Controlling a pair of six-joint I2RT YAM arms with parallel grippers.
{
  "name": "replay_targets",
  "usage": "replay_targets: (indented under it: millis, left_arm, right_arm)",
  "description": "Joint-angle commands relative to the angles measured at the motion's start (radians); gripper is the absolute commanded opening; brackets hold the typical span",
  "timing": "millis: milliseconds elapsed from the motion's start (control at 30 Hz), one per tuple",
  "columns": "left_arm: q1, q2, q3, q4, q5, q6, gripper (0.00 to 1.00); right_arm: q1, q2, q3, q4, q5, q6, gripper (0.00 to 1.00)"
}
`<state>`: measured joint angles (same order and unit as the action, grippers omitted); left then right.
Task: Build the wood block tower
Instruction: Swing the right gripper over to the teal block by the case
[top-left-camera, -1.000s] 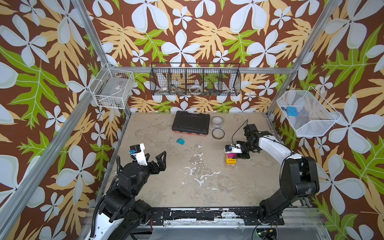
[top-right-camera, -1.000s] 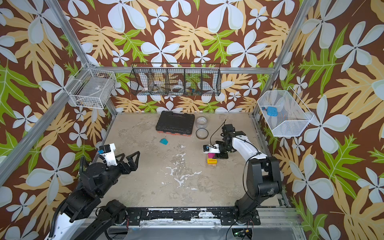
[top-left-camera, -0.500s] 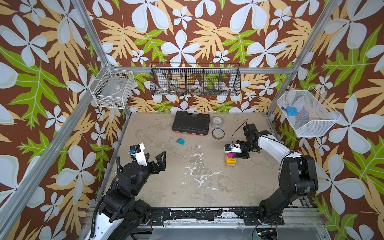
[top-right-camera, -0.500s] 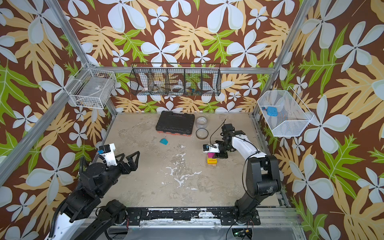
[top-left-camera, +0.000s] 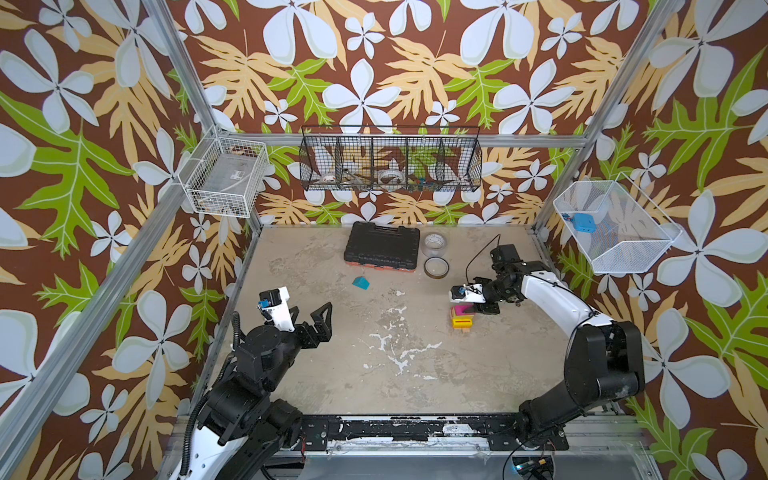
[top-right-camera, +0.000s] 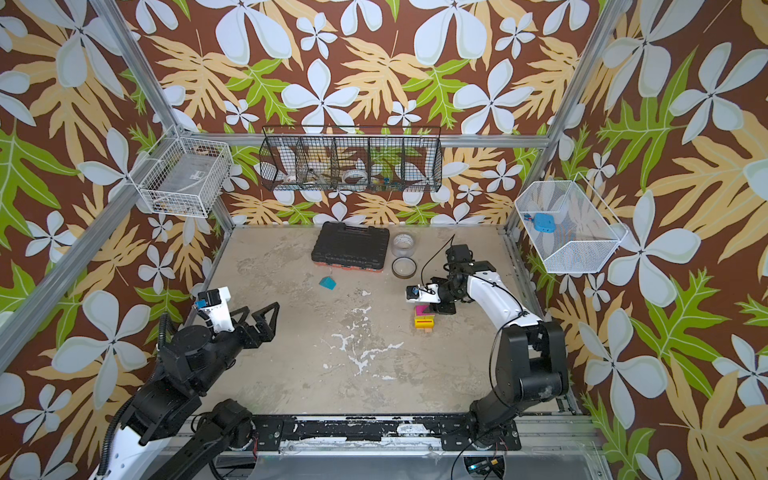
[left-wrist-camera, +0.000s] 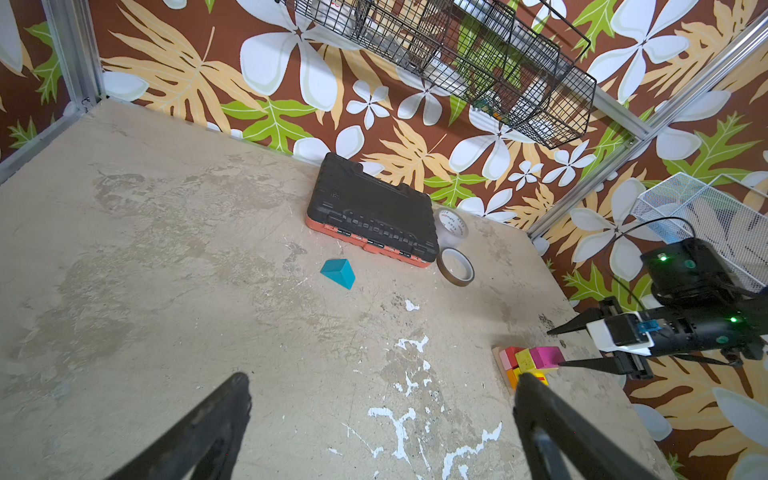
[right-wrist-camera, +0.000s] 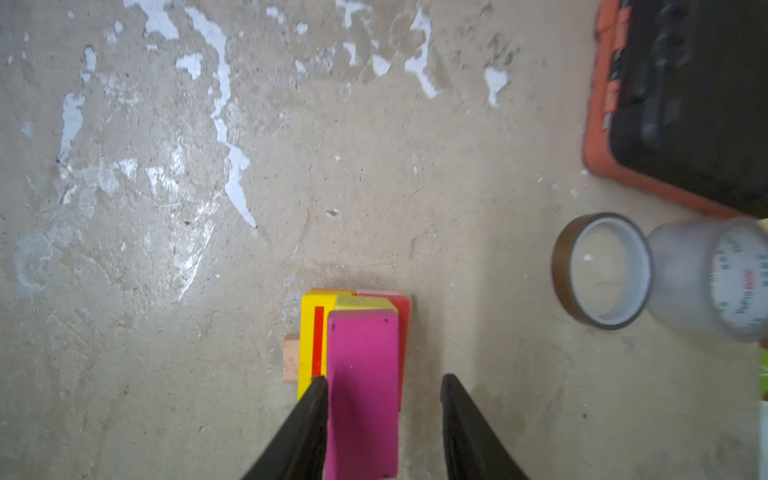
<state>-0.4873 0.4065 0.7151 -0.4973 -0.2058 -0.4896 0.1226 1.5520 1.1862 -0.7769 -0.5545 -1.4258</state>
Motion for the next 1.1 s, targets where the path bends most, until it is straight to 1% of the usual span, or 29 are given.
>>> replay_targets:
  millis: [0,100,200,267,333,533,700,767,833,867,900,933,967,1000,1033,1067]
  left_arm:
    - [0.000,-0.003,-0.002,0.011,-0.010,0.002,1.00]
    - [0.000,-0.001,-0.002,0.012,-0.010,0.002,1.00]
    - [0.000,-0.001,-0.002,0.011,-0.012,0.003,1.00]
    - [0.000,-0.001,-0.002,0.011,-0.012,0.003,1.00]
    - [0.000,-0.001,-0.002,0.010,-0.012,0.002,1.00]
    - [0.000,-0.002,-0.002,0.009,-0.018,0.001,1.00]
    - [-0.001,0.000,-0.003,0.011,-0.023,0.002,1.00]
    - [0.000,0.000,-0.003,0.011,-0.023,0.002,1.00]
    - [-0.001,0.000,-0.003,0.011,-0.023,0.003,1.00]
    - [0.000,0.000,-0.003,0.011,-0.023,0.002,1.00]
    - [-0.001,0.000,-0.005,0.011,-0.023,0.002,1.00]
    - [-0.001,0.000,-0.005,0.013,-0.023,0.004,1.00]
    - [-0.001,0.001,-0.005,0.013,-0.024,0.004,1.00]
    - [0.000,0.002,-0.005,0.013,-0.024,0.005,1.00]
    - [-0.001,0.003,-0.005,0.013,-0.023,0.004,1.00]
    - [0.000,0.004,-0.005,0.013,-0.023,0.003,1.00]
  right_arm:
    - [0.002,-0.072,-0.009,0.088,-0.137,0.014,0.46]
    - [0.003,-0.156,-0.033,0.187,-0.218,0.095,0.48]
    - [0.009,-0.205,-0.024,0.230,-0.309,0.152,0.50]
    - [0.028,-0.215,0.004,0.245,-0.345,0.209,0.50]
    - [0.067,-0.213,0.032,0.236,-0.348,0.222,0.50]
    - [0.231,-0.165,0.101,0.254,-0.243,0.267,0.52]
    - [0.373,-0.027,0.217,0.210,-0.116,0.335,0.53]
    - [0.414,0.040,0.272,0.181,-0.079,0.358,0.52]
    - [0.435,0.107,0.331,0.144,-0.067,0.373,0.52]
    - [0.450,0.148,0.364,0.151,-0.041,0.436,0.52]
    - [0.465,0.194,0.423,0.157,0.028,0.531,0.52]
    - [0.476,0.233,0.486,0.130,0.072,0.575,0.47]
    - [0.481,0.293,0.561,0.073,0.090,0.595,0.43]
    - [0.482,0.333,0.612,0.031,0.094,0.609,0.45]
    - [0.486,0.372,0.658,0.001,0.113,0.645,0.54]
    - [0.491,0.405,0.696,-0.012,0.163,0.692,0.68]
